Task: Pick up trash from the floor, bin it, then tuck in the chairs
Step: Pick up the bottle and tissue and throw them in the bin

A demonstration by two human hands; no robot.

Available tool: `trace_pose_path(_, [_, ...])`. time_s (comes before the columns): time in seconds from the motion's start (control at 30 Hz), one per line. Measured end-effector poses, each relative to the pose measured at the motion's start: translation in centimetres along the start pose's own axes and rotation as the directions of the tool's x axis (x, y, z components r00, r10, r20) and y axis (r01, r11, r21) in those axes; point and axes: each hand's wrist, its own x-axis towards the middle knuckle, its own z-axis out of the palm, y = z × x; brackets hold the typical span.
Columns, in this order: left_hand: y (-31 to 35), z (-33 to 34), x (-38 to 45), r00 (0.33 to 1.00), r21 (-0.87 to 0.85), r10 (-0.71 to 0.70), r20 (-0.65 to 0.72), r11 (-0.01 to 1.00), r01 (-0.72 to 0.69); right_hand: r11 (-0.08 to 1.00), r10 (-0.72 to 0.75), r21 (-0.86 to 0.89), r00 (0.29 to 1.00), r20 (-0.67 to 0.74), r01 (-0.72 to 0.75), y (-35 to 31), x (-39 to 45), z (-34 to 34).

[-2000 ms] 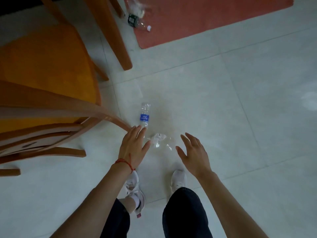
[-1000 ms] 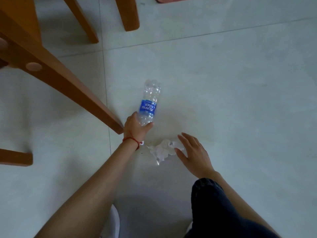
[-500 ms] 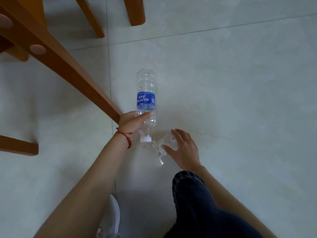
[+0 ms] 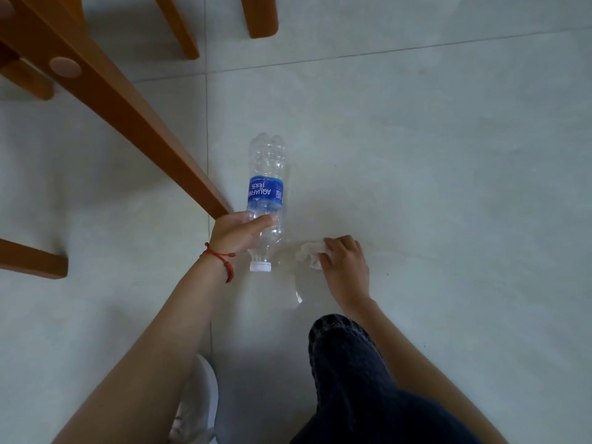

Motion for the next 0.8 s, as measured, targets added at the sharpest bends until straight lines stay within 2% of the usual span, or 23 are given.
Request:
trace_pose_path(0.1, [0.0, 1.0, 0.6, 0.999, 0.021, -0.008, 0.037, 1.000, 0.007, 0.931, 0.219, 0.302, 0.976, -0.014, -0.205, 0.5, 0.7, -1.2])
trace_pose_path(0.23, [0.5, 3.1, 1.5, 0.998, 0.043, -0.023, 0.066, 0.999, 0.020, 0.734, 0.442, 0.551, 0.895, 0.055, -0.396, 1.0, 1.3, -3.0])
trace_pose_path(0.3, [1.0, 4.3, 1.6, 0.996, 0.067, 0.000, 0.088, 0.998, -0.006, 0.646, 0.508, 0.625, 0.858, 0.078, -0.439, 1.4, 1.5, -4.0])
trace_pose_path(0.5, [3.5, 6.0, -0.4, 0.992, 0.097, -0.013, 0.122, 0.995, 0.001, 0.484, 0.594, 0.729, 0.793, 0.133, -0.485, 0.5, 0.7, -8.8])
trace_pose_path(0.6, [5.2, 5.8, -2.6, 0.987, 0.103, -0.025, 0.159, 0.995, 0.008, 0.467, 0.600, 0.735, 0.787, 0.144, -0.491, -0.9, -0.3, -11.7])
trace_pose_path(0.8, [9.5, 5.0, -7.9, 0.974, -0.013, -0.082, 0.213, 0.996, 0.087, 0.462, 0.612, 0.728, 0.776, 0.152, -0.507, -4.5, -2.3, -18.2])
